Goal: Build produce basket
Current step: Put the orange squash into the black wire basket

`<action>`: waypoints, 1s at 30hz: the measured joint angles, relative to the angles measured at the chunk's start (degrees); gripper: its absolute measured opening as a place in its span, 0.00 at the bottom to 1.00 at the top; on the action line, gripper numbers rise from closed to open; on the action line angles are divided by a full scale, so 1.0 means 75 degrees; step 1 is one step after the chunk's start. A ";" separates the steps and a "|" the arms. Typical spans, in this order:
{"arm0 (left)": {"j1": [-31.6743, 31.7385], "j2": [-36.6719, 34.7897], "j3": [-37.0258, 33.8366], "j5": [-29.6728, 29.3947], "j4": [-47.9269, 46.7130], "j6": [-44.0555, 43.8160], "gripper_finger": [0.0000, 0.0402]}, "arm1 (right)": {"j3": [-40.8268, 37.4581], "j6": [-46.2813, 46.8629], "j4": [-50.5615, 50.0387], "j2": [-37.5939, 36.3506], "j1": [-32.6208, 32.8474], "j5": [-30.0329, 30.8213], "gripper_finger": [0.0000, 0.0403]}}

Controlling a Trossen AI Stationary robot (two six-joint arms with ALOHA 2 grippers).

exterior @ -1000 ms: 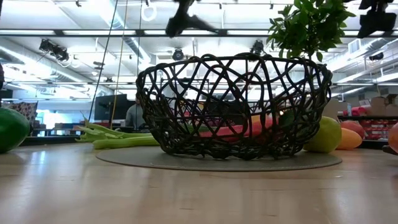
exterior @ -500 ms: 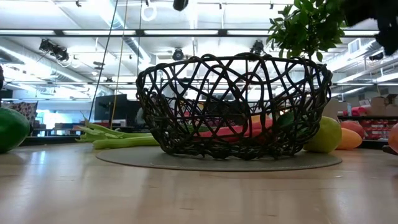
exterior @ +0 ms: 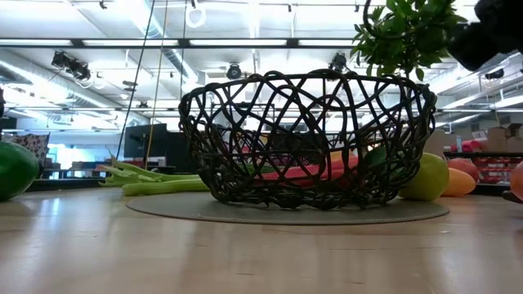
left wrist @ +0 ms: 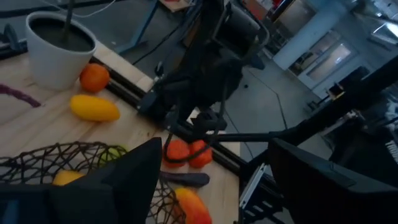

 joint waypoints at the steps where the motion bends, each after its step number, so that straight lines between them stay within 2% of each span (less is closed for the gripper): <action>1: -0.0001 -0.0011 -0.0001 0.0003 -0.0074 0.0009 0.74 | -0.0092 0.0086 0.0225 0.0103 0.0135 0.0072 0.86; 5: -0.0041 -0.0045 -0.0006 0.0001 -0.0068 0.0012 0.74 | -0.0357 -0.0097 0.0960 0.0474 0.0528 0.0203 0.88; 13: -0.0044 -0.0039 -0.0006 0.0204 -0.0129 -0.0065 0.74 | -0.1033 0.0292 0.1249 0.0940 0.0763 0.0210 0.99; 24: -0.0044 -0.0036 -0.0006 0.0201 -0.0125 -0.0075 0.74 | -0.1844 0.0845 0.2714 0.0953 0.0780 0.0202 0.99; 30: -0.0044 -0.0036 -0.0006 0.0198 -0.0125 -0.0260 0.74 | -0.2329 0.0850 0.2832 0.1023 0.0780 -0.0009 0.99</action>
